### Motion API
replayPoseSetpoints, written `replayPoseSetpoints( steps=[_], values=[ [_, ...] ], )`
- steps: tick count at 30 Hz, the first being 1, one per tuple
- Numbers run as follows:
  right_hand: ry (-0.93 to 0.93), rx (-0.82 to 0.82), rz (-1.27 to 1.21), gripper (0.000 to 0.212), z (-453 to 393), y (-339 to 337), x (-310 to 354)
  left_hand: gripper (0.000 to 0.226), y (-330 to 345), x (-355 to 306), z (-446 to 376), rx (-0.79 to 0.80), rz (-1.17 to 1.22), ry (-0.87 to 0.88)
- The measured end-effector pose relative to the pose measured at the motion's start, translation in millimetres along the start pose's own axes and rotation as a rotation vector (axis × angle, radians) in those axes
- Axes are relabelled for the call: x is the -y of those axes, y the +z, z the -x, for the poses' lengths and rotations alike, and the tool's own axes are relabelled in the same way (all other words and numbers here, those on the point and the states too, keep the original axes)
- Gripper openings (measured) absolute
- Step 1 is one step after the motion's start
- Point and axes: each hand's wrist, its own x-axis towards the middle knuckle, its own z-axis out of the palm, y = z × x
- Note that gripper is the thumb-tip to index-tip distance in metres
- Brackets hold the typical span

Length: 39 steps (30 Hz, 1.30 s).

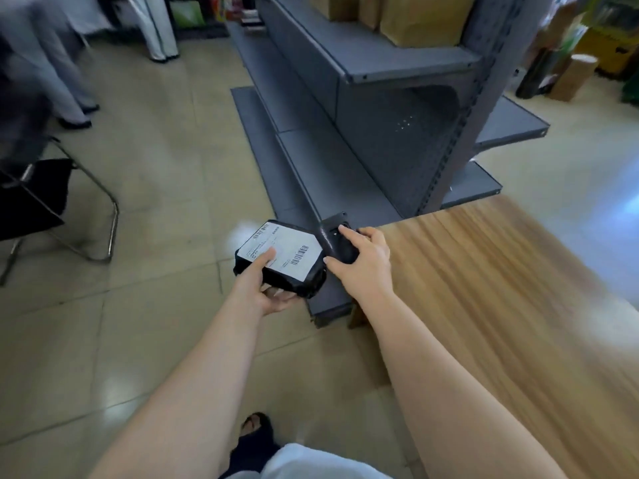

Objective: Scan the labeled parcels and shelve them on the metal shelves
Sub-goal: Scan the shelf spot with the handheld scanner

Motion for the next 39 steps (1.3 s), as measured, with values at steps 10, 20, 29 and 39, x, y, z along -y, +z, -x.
replayPoseSetpoints(
  steps=[10, 20, 29, 39],
  values=[
    [-0.071, 0.112, 0.022, 0.061, -141, 197, 138, 0.029, -85, -204, -99, -0.077, 0.191, 0.033],
    [-0.108, 0.221, 0.05, 0.06, -305, 318, 169, 0.032, -77, -330, -227, -0.25, 0.306, 0.148],
    [-0.157, 0.277, -0.006, 0.06, -540, 410, 233, 0.027, 5, -531, -339, -0.305, 0.237, 0.28],
    [-0.135, 0.276, -0.026, 0.058, -742, 523, 300, 0.024, 40, -711, -470, -0.354, 0.23, 0.274]
  ],
)
